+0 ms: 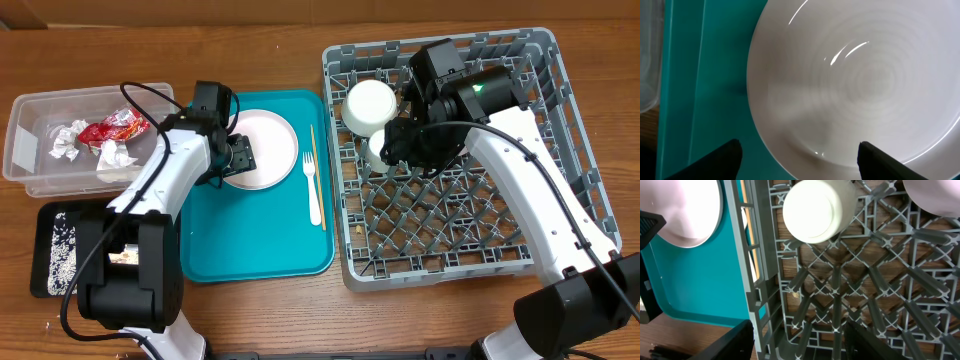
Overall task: Sort waste into correct bins and load items into the dishwasher
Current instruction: 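Grasp the white plate's left rim with the left gripper and lift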
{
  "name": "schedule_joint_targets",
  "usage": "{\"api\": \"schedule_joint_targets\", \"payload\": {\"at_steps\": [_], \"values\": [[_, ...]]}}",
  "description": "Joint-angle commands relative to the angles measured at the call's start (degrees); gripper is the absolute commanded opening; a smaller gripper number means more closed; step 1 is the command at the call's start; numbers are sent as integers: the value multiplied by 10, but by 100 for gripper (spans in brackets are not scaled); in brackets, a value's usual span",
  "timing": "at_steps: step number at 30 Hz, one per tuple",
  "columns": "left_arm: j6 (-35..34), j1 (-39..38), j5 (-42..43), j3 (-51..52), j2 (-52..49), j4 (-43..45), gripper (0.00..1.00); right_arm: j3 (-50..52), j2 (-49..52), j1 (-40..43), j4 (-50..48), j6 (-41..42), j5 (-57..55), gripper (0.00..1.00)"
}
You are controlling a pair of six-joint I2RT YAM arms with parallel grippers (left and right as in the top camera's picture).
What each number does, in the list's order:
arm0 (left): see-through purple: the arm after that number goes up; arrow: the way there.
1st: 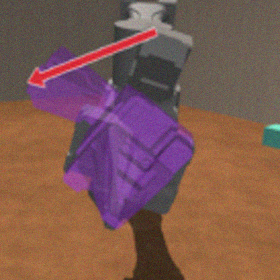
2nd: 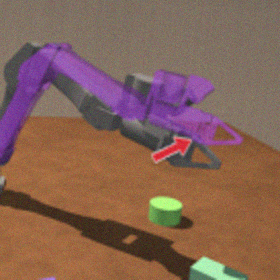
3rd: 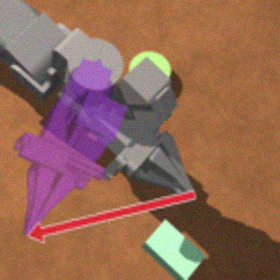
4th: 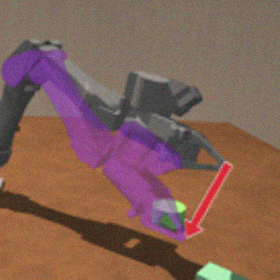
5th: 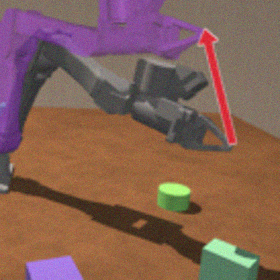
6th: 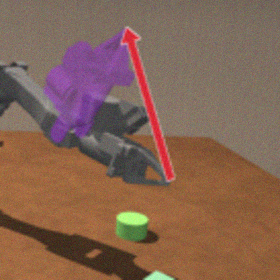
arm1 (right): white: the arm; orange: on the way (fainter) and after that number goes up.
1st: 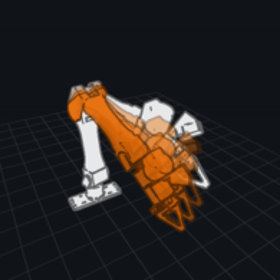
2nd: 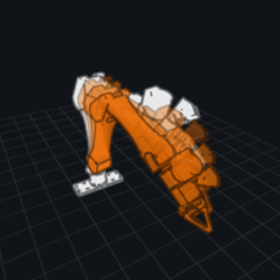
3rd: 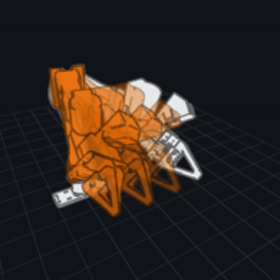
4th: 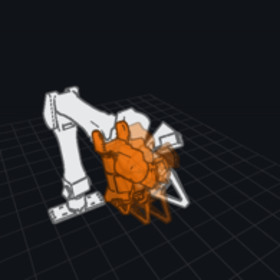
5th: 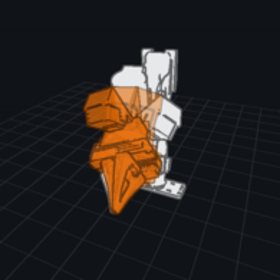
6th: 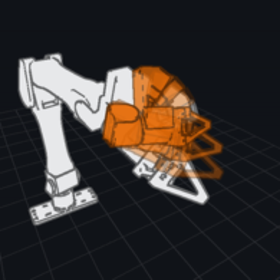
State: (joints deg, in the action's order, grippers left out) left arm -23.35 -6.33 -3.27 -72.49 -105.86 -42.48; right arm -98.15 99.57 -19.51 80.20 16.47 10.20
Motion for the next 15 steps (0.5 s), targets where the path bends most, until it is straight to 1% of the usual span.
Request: {"api": "schedule_joint_targets", "payload": {"at_steps": [1,3,8,10,11,15], "values": [[-7,8,-3,22,1,27,75,-4,-4,1,-1,-2,-3,61],[-7,11,-3,34,0,51,75,-4,-4,1,-2,-2,-3,61],[-11,11,-4,38,-26,81,77,-4,-4,1,-2,-2,-3,61],[-15,11,-3,38,-39,96,82,-4,-4,1,-2,-2,-3,61],[-16,12,-3,38,-45,101,82,-4,-4,1,-2,-2,-3,61],[-27,22,-3,38,-62,111,79,-4,-4,1,-3,-2,-3,62]]}}
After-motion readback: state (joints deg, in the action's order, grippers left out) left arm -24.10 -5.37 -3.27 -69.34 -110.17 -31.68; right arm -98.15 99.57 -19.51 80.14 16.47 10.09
